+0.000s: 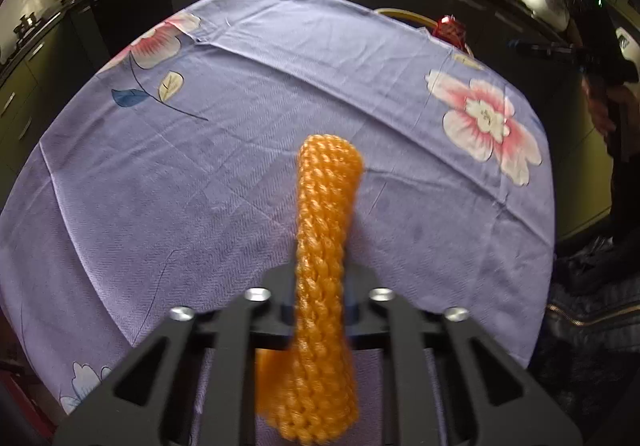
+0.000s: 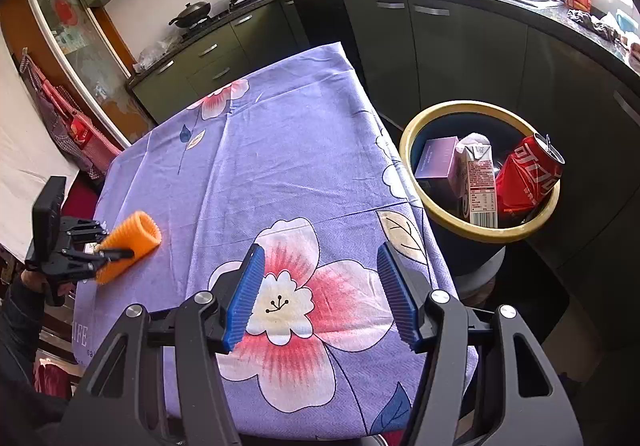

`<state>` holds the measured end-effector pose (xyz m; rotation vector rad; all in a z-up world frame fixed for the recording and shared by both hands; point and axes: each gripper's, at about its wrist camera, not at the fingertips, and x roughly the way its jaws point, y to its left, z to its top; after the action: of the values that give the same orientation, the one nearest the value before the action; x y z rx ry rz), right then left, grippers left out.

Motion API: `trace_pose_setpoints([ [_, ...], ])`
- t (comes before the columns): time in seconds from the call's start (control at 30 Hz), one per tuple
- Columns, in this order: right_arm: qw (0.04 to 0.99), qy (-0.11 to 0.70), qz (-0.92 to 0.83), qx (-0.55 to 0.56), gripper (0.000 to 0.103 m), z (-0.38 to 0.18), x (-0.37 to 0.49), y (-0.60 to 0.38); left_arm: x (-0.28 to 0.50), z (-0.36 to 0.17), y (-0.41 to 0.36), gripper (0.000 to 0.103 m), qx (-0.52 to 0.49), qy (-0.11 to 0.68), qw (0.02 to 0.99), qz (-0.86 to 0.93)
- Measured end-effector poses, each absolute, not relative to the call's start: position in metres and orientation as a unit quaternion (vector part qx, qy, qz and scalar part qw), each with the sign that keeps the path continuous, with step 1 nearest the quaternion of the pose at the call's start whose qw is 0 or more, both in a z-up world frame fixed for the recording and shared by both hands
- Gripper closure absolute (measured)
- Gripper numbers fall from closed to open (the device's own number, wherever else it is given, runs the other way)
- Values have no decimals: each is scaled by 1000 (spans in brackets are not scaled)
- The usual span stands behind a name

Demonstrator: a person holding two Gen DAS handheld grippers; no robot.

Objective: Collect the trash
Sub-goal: 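Grasp the orange mesh fruit sleeve with the left gripper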

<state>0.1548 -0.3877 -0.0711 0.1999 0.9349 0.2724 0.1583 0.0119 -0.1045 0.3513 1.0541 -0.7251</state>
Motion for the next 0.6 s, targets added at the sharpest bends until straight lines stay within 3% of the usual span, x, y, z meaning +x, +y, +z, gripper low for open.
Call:
trace_pose_setpoints([
  [0.6,886,443,99,100,45,-73,147,-416,138,-30,-81,91,190,445,793,-371],
])
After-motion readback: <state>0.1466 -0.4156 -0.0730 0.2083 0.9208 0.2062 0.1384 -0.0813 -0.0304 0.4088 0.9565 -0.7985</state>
